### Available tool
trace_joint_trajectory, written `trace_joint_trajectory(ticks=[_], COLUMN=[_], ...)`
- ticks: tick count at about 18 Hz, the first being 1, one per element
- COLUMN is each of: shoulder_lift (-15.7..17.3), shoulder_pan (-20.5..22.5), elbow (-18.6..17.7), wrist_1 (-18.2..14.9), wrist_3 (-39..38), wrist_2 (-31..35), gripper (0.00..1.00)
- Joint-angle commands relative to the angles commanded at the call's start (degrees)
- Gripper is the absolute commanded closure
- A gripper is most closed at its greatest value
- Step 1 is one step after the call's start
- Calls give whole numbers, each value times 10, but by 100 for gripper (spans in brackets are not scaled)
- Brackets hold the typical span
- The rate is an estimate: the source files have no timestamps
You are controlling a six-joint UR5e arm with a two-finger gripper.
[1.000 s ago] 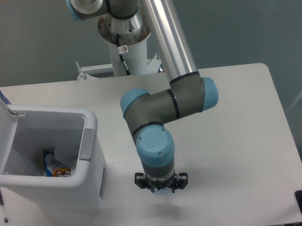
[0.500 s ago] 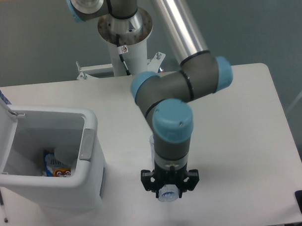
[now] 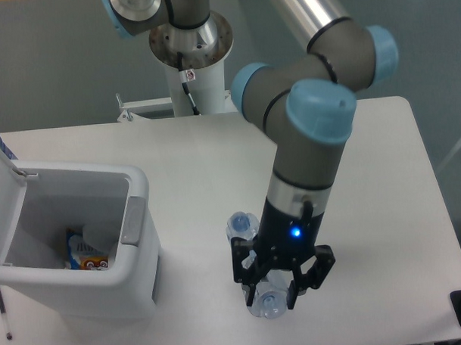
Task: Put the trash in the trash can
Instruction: 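Close the gripper around the water bottle and lift it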
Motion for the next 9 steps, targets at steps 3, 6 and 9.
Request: trace_joint_trajectory(ticks=[3, 6, 9], shoulder_lift=[9, 30, 46], shoulder_pan=[7, 15, 17], elbow=[18, 15, 9], wrist_1=[5, 5, 5], wrist_3=[-2, -3, -3], wrist_2=[-59, -123, -163], gripper=[51, 53, 53])
